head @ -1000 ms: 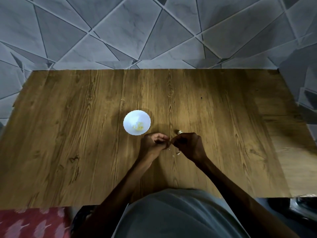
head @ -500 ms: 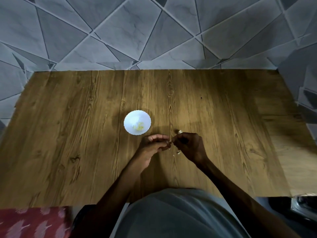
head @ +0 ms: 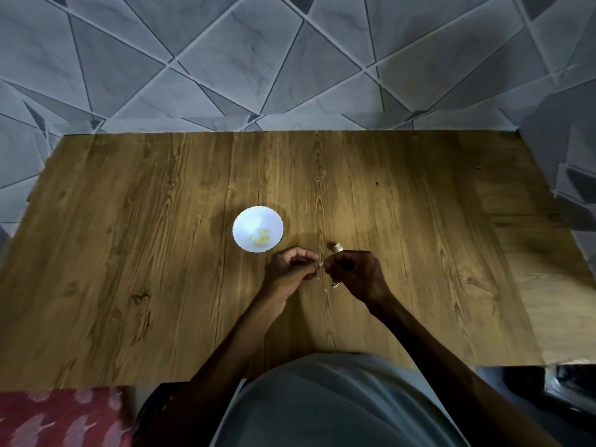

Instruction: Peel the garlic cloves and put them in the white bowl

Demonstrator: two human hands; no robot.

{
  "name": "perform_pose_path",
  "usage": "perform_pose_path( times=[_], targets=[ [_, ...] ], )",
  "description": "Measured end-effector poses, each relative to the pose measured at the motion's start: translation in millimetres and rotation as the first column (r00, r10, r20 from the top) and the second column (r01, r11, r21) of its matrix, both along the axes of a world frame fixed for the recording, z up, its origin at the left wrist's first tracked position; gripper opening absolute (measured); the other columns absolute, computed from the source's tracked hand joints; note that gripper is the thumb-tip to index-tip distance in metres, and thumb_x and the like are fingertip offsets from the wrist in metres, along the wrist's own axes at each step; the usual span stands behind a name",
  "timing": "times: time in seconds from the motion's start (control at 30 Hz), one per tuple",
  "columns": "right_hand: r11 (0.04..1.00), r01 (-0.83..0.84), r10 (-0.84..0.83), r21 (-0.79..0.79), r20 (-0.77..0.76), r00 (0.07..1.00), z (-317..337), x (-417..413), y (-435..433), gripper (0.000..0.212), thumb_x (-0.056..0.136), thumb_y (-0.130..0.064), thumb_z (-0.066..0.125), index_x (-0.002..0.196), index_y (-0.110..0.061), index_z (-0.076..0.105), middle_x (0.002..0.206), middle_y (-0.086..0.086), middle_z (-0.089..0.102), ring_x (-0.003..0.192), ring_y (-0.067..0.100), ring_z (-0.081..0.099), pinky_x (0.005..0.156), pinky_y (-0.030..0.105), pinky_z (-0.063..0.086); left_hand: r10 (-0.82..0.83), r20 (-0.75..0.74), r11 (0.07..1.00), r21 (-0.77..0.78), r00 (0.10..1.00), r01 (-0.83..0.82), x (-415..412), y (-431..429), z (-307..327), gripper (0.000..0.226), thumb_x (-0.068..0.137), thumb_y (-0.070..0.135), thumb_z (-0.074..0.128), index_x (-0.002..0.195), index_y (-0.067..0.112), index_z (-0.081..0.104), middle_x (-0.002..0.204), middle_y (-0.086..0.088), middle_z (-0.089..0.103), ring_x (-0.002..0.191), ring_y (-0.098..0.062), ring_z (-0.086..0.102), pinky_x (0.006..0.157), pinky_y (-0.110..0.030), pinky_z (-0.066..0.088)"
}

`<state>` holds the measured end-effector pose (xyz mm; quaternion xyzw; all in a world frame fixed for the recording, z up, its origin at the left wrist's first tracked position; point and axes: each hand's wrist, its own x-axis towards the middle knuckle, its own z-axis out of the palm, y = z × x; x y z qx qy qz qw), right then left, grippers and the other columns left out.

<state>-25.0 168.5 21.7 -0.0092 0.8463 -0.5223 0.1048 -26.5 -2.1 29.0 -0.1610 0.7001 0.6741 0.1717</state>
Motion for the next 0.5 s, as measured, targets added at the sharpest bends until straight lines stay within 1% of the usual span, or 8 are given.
perform_pose_path(
  times=[0.13, 0.23, 0.27, 0.33, 0.37, 0.4, 0.5],
  targets=[
    [0.997, 0.011, -0.006, -0.082, 0.061, 0.998, -1.0, 0.4, 1.5, 0.013, 0.089, -0.002, 0.066, 0.087, -0.011, 0.075, 0.082, 0.003, 0.074, 0.075, 0.019, 0.071, 0.07, 0.04, 0.061, -0.028, -0.001, 1.0, -0.006, 1.0, 0.028, 0.4, 0.5, -0.5, 0.015, 0.087, -0.005, 0.062, 0.099, -0.002, 0.071, 0.084, -0.009, 0.071, 0.07, -0.009, 0.065, 0.063, -0.015, 0.051],
    [0.992, 0.046, -0.035, -0.117, 0.093, 0.995, -3.2, 1.3, 1.7, 0.012, 0.089, -0.005, 0.067, 0.089, -0.014, 0.075, 0.084, 0.003, 0.074, 0.077, 0.019, 0.071, 0.073, 0.041, 0.061, -0.052, 0.023, 0.999, -0.006, 0.998, 0.053, 0.7, -0.7, -0.9, 0.015, 0.088, -0.004, 0.063, 0.1, 0.0, 0.071, 0.086, -0.007, 0.072, 0.07, -0.007, 0.066, 0.061, -0.013, 0.049],
    [0.989, 0.058, -0.045, -0.134, 0.102, 0.994, -3.2, 1.6, 1.8, 0.009, 0.09, -0.009, 0.068, 0.09, -0.014, 0.075, 0.085, 0.002, 0.074, 0.078, 0.018, 0.071, 0.074, 0.04, 0.061, -0.055, 0.034, 0.998, 0.007, 0.998, 0.055, 0.7, -1.8, -1.8, 0.015, 0.088, -0.002, 0.063, 0.1, 0.001, 0.072, 0.088, -0.007, 0.073, 0.073, -0.009, 0.068, 0.064, -0.015, 0.051],
    [0.982, 0.072, -0.053, -0.173, 0.109, 0.993, -2.8, 2.2, 2.1, 0.008, 0.09, -0.013, 0.068, 0.095, -0.013, 0.075, 0.087, 0.003, 0.074, 0.08, 0.017, 0.071, 0.075, 0.038, 0.061, -0.07, 0.049, 0.996, 0.064, 0.996, 0.067, 0.3, -4.7, -5.2, 0.016, 0.089, 0.0, 0.064, 0.102, 0.004, 0.072, 0.095, -0.009, 0.074, 0.087, -0.018, 0.071, 0.079, -0.025, 0.057],
    [0.977, 0.074, -0.053, -0.198, 0.112, 0.992, -2.5, 2.4, 2.4, 0.01, 0.09, -0.014, 0.068, 0.096, -0.012, 0.075, 0.088, 0.004, 0.074, 0.081, 0.018, 0.071, 0.076, 0.037, 0.061, -0.077, 0.059, 0.992, 0.104, 0.995, 0.071, 0.2, -5.5, -5.7, 0.016, 0.089, 0.001, 0.064, 0.104, 0.004, 0.072, 0.099, -0.01, 0.074, 0.093, -0.022, 0.071, 0.085, -0.03, 0.056],
    [0.971, 0.077, -0.051, -0.225, 0.118, 0.992, -2.1, 2.4, 2.8, 0.01, 0.09, -0.013, 0.067, 0.097, -0.011, 0.074, 0.089, 0.004, 0.074, 0.083, 0.02, 0.071, 0.077, 0.037, 0.06, -0.08, 0.072, 0.987, 0.145, 0.994, 0.069, 0.3, -6.1, -5.4, 0.017, 0.09, 0.002, 0.064, 0.105, 0.003, 0.071, 0.101, -0.011, 0.074, 0.097, -0.023, 0.071, 0.089, -0.032, 0.056],
    [0.952, 0.091, -0.048, -0.292, 0.149, 0.988, -3.3, 1.9, 3.7, 0.012, 0.091, -0.01, 0.065, 0.099, -0.007, 0.073, 0.093, 0.008, 0.074, 0.087, 0.025, 0.071, 0.078, 0.036, 0.06, -0.074, 0.1, 0.973, 0.224, 0.992, 0.05, 0.0, -6.1, -3.4, 0.019, 0.089, 0.003, 0.066, 0.107, 0.002, 0.071, 0.103, -0.013, 0.074, 0.096, -0.022, 0.071, 0.087, -0.028, 0.056]
  ],
)
